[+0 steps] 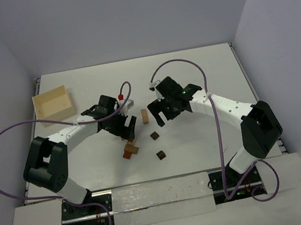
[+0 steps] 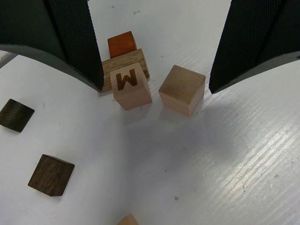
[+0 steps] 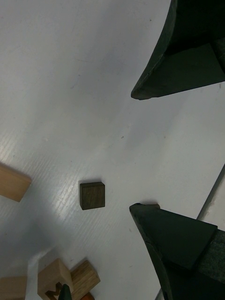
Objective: Build the wood block tower
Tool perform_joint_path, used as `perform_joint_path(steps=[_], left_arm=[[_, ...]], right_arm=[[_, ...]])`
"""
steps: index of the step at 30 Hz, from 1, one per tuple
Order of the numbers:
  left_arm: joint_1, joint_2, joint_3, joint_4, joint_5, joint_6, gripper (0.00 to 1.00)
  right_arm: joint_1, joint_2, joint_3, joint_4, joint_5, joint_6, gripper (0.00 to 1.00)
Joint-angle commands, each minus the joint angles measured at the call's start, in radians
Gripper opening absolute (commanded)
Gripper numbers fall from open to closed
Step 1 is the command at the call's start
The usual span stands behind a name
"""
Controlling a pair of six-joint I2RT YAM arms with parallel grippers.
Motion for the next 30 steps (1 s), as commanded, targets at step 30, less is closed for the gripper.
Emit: perform_joint_path(steps=[30], left_arm=[[-0.032, -0.012, -0.015, -0.020, 0.021, -0.007, 0.82]], right_arm=[[-0.004, 0.018, 0.046, 0.002, -0.011, 0.000, 1.00]])
